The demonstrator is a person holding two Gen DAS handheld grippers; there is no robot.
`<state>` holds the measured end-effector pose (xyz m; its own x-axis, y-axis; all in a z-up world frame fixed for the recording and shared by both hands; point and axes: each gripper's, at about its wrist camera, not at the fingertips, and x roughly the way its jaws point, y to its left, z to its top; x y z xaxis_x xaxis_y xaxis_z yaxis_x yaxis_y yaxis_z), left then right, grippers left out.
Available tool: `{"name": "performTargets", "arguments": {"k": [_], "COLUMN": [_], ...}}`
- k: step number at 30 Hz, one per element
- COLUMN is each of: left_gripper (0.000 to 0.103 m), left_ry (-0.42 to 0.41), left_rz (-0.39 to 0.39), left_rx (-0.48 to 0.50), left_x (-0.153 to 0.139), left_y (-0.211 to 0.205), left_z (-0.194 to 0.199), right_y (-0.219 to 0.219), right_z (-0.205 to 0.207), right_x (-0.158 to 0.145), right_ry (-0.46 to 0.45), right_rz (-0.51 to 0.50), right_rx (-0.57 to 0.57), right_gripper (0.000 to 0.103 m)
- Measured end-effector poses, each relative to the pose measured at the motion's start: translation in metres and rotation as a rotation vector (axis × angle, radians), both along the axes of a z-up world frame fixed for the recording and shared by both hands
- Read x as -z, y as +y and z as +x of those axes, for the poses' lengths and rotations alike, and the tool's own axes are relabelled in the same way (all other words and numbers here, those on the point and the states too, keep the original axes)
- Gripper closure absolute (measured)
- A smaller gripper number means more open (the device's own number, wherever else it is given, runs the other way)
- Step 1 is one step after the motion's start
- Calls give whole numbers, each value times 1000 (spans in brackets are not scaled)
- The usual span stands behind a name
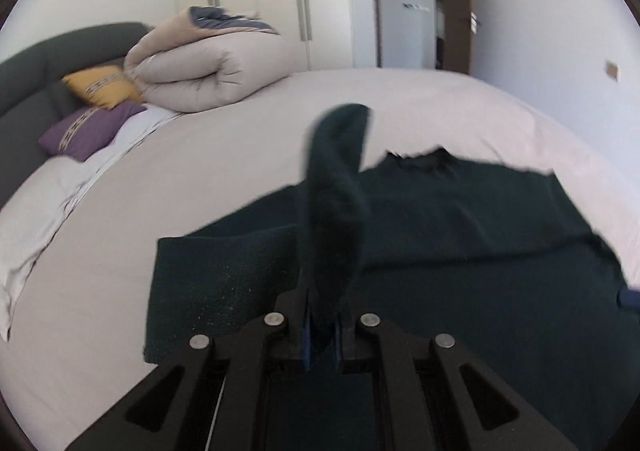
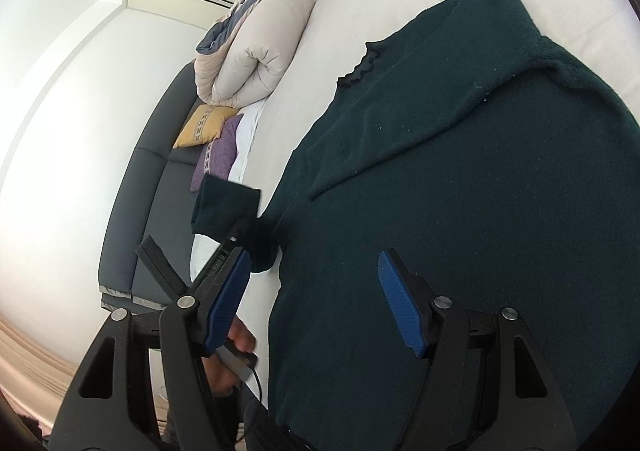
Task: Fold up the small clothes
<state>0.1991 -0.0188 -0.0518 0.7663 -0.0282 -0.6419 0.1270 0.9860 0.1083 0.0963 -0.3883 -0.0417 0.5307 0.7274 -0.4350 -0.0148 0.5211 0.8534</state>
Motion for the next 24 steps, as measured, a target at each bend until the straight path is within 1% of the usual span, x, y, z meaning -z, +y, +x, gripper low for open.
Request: {"name": "performTargets", "arguments": {"k": [2,4,6,8,11,13,15,17,19,20,21,22,24], "left_gripper": [95,95,95,95,95,95,95,95,95,95,93,92,83], "left_ry": [22,26,0,-23,-2,-10,-16,-15,-11,-12,-13,-12,-1], "left_rz": [52,97,101,113,112,114,112,103,94,89,82,69,16], "left_rx": [29,39,36,36,37,38,40,36,34,33,30,27,20], "left_x": [26,40,37,35,41,40,40,39,39,39,39,37,35], "left_y": [-21,-29,-26,-25,-22,-23,-23,-21,-20,-19,-18,-15,-7], "left_z": [-10,-16,-16,-16,-15,-15,-17,-16,-16,-16,-16,-16,-16], "right_y": [6,12,20,28,47,62,74,82,88,94,100,104,110], "right_z": [18,36,54,69,84,92,98,104,110,113,116,118,120], "right_x": [5,13,25,40,62,75,88,93,94,95,95,94,89], "right_ry": [43,70,103,143,214,250,291,298,291,287,285,279,254], "right_rz": [2,15,29,84,154,196,197,223,243,231,196,155,94], "right_rx": [-18,-54,-66,-82,-117,-152,-154,-147,-158,-177,-199,-214,-229], "right_gripper": [37,37,37,37,37,37,37,40,51,67,80,83,94]}}
